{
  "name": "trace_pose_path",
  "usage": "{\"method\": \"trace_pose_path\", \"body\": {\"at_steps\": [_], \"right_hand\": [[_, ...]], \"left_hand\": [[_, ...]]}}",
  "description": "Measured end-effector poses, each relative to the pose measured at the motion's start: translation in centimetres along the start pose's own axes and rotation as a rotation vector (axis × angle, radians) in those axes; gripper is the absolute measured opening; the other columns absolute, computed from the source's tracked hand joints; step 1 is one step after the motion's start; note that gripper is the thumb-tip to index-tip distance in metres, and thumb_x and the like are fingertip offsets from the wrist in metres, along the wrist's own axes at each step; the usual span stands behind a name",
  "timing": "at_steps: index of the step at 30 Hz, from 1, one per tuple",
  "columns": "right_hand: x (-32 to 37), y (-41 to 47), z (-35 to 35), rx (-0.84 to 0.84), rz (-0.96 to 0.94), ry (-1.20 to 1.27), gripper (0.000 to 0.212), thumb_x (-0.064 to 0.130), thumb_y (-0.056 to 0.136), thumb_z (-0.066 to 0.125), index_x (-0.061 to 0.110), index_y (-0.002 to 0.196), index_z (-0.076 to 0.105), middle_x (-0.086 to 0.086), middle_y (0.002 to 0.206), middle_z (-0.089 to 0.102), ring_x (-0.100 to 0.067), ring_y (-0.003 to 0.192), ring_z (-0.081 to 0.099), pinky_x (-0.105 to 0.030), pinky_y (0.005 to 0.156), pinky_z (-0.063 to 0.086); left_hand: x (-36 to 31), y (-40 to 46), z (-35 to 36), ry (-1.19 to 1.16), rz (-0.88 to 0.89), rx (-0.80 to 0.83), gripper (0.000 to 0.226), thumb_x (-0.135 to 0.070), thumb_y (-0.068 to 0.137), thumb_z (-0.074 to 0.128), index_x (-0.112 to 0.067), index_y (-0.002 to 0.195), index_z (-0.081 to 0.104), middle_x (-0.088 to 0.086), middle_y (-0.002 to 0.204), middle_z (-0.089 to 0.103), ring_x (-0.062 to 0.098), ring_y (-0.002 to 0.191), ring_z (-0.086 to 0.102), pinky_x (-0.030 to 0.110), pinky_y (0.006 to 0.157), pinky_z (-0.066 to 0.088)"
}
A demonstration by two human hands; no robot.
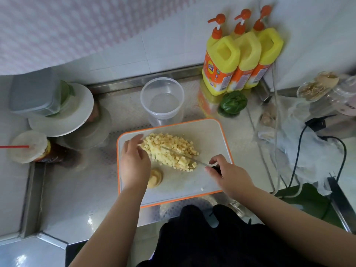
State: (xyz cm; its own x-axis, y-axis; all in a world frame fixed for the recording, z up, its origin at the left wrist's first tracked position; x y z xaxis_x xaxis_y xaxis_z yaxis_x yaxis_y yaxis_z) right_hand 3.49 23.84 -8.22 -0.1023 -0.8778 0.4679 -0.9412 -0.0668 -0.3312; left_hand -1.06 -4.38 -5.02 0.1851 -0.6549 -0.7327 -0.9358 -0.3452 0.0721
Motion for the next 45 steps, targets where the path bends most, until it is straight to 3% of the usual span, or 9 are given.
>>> {"method": "trace_pose_path", "body": {"at_steps": [3,8,15,23,27,30,36,41,45], "right_hand": [[0.8,0.4,0.6,0.045,0.079,0.135,0.029,0.06,0.088,0.049,0.039,0.106,0.04,0.02,0.076,0.053,0.003,0.067,0.05,-0.028,0.067,0.041],[3.9,1.2,1.8,0.07,0.023,0.078,0.032,0.054,0.092,0.049,0.031,0.114,0.048,0.009,0.087,0.064,-0.016,0.075,0.062,-0.033,0.067,0.051],[5.8,1.9,4.6,0.128,0.029,0.064,0.036,0.054,0.094,0.045,0.026,0.116,0.048,0.007,0.083,0.058,-0.019,0.075,0.059,-0.03,0.062,0.041],[6.3,1.6,5.8,0.185,0.016,0.012,0.026,0.052,0.096,0.044,0.026,0.102,0.045,0.01,0.069,0.049,-0.016,0.067,0.054,-0.028,0.052,0.035],[6.2,1.5,6.3,0.199,0.026,0.017,0.026,0.051,0.095,0.044,0.026,0.102,0.045,0.008,0.071,0.053,-0.019,0.069,0.057,-0.031,0.057,0.04],[6.3,1.5,6.5,0.203,0.024,0.027,0.024,0.051,0.095,0.046,0.027,0.099,0.045,0.009,0.07,0.052,-0.017,0.067,0.057,-0.032,0.057,0.041],[6.7,2.0,6.6,0.202,0.023,0.02,0.027,0.05,0.095,0.046,0.025,0.104,0.048,0.006,0.074,0.057,-0.018,0.067,0.058,-0.033,0.059,0.045],[6.7,2.3,6.4,0.198,0.005,0.024,0.029,0.051,0.095,0.046,0.024,0.106,0.047,0.007,0.071,0.055,-0.018,0.064,0.057,-0.034,0.057,0.045],[6.5,2.3,6.5,0.215,-0.005,0.028,0.03,0.051,0.095,0.045,0.024,0.106,0.047,0.008,0.07,0.055,-0.016,0.062,0.057,-0.034,0.057,0.046]], "left_hand": [[3.8,-2.1,-0.6,0.061,-0.062,-0.041,0.038,-0.008,0.092,0.055,-0.019,0.128,0.056,0.002,0.123,0.054,0.028,0.113,0.053,0.044,0.091,0.047],[8.9,-6.5,4.0,0.482,-0.087,0.501,0.076,-0.053,0.088,0.064,-0.026,0.15,0.03,-0.003,0.15,0.035,0.024,0.139,0.029,0.042,0.11,0.034],[8.3,-5.2,6.1,0.562,0.006,0.657,0.06,-0.039,0.093,0.063,-0.029,0.145,0.036,-0.005,0.147,0.031,0.023,0.135,0.029,0.037,0.103,0.039],[9.4,-6.3,5.4,0.38,-0.003,0.64,0.076,-0.036,0.086,0.073,-0.024,0.148,0.031,-0.009,0.153,0.024,0.015,0.139,0.025,0.044,0.105,0.042],[9.4,-5.7,4.2,0.258,0.004,0.496,0.048,-0.027,0.091,0.068,-0.021,0.136,0.054,-0.007,0.137,0.05,0.016,0.13,0.039,0.032,0.103,0.037],[8.9,-5.2,3.5,0.265,0.087,0.411,0.029,-0.015,0.091,0.066,-0.017,0.12,0.066,-0.001,0.12,0.062,0.024,0.117,0.051,0.034,0.093,0.043],[7.9,-5.2,2.8,0.285,0.298,0.282,0.019,-0.01,0.084,0.073,-0.013,0.103,0.07,0.001,0.098,0.067,0.026,0.09,0.062,0.038,0.071,0.055],[9.1,-5.3,3.0,-0.013,-0.009,0.401,0.013,-0.013,0.09,0.07,-0.019,0.101,0.074,-0.009,0.097,0.067,0.012,0.086,0.06,0.033,0.076,0.051],[10.3,-4.8,4.1,0.031,-0.128,0.495,0.012,-0.019,0.091,0.069,-0.024,0.1,0.075,-0.015,0.094,0.059,0.006,0.085,0.056,0.027,0.074,0.046]]}}
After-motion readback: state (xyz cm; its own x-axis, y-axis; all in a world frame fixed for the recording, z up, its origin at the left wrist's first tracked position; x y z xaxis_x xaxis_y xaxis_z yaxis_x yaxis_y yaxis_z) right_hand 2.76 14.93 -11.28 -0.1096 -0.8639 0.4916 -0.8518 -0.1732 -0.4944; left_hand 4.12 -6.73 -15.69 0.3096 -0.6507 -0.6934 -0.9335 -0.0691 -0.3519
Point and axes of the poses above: each hand's wrist, its own y-axis towards the middle knuckle, its own z-axis out of the palm, x = y × z, the point moved 9 cm from there along y, towards the middle knuckle
